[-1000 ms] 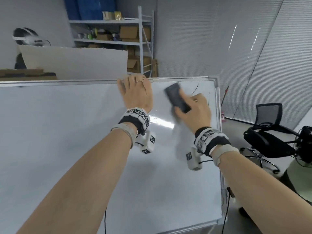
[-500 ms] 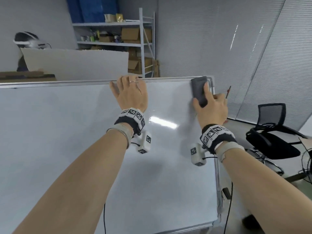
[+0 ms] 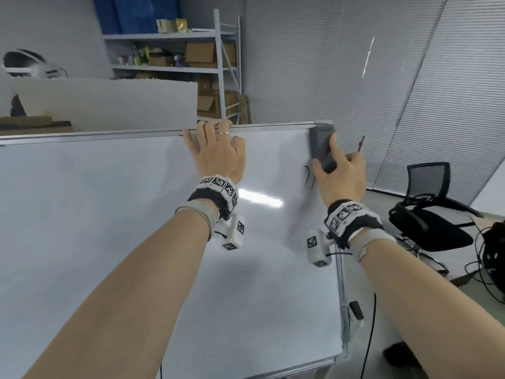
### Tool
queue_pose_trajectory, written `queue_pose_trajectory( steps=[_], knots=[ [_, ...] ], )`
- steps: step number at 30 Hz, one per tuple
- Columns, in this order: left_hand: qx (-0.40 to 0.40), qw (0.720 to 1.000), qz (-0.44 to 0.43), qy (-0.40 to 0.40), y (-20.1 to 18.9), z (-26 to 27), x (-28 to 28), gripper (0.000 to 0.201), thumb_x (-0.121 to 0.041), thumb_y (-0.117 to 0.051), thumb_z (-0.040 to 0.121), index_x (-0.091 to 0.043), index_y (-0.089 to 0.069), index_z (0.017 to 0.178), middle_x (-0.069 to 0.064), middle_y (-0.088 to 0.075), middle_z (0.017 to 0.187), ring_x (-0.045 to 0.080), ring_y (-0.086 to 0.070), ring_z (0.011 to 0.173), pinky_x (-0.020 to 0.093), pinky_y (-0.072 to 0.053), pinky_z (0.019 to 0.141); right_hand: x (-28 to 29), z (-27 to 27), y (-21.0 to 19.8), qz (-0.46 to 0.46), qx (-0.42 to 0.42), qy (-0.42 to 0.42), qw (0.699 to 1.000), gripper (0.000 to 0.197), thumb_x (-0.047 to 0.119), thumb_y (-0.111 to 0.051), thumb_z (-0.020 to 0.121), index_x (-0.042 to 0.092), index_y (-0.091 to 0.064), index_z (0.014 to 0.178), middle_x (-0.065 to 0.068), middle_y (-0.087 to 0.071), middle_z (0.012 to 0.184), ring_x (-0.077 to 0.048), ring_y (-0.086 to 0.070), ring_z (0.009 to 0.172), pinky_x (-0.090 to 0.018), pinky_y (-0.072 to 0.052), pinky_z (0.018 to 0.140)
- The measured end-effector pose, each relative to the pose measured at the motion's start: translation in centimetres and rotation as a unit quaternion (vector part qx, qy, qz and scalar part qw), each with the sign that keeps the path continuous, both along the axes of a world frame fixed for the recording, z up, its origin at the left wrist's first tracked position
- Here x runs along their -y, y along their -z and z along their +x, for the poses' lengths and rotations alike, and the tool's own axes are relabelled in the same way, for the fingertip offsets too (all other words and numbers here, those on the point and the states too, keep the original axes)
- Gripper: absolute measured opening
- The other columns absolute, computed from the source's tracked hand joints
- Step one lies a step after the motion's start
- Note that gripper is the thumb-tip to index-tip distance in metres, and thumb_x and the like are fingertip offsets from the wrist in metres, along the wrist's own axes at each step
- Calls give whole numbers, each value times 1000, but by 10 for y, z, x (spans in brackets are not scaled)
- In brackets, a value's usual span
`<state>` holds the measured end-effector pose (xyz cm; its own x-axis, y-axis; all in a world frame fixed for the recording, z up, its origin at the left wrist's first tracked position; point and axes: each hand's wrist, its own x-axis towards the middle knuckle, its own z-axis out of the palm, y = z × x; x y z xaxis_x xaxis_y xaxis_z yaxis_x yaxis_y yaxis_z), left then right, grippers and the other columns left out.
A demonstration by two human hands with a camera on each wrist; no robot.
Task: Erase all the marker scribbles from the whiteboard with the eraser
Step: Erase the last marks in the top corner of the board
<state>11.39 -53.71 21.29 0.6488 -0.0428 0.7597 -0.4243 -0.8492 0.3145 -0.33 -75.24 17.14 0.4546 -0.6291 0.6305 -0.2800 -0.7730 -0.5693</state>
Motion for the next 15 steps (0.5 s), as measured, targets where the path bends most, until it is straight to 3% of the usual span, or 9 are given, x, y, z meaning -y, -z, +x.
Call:
queue_pose_trajectory(
  steps=[6,9,12,15],
  knots=[
    [-32,999,-23,-27,4,-3,22,55,-37,-26,96,-12,-47,140,10,-44,146,31,-27,146,59,-8,121,-30,-21,41,-86,-23,-109,990,65,57,-65,85,47,-42,145,3,-45,102,-17,-49,94,-30,-45,74],
    [-20,1000,-2,-14,7,1,21,52,-38,-28,97,-15,-46,140,8,-44,147,30,-27,146,58,-11,120,-4,-20,27,-79,-55,-72,993,63,58,-62,87,51,-37,145,1,-49,107,-20,-51,99,-32,-47,75],
    [-12,1000,-1,-16,7,-3,23,53,-38,-28,97,-14,-46,141,8,-44,147,31,-29,145,58,-10,121,9,-20,19,-17,-30,-13,999,66,56,-62,88,51,-34,148,-2,-49,111,-23,-50,105,-37,-51,77],
    [-14,999,-10,-27,6,-5,22,54,-40,-28,96,-13,-46,140,9,-44,146,31,-29,145,59,-8,121,-18,-24,40,-33,-13,-66,997,69,54,-66,86,48,-36,147,-1,-46,107,-20,-48,99,-33,-49,78]
  ],
)
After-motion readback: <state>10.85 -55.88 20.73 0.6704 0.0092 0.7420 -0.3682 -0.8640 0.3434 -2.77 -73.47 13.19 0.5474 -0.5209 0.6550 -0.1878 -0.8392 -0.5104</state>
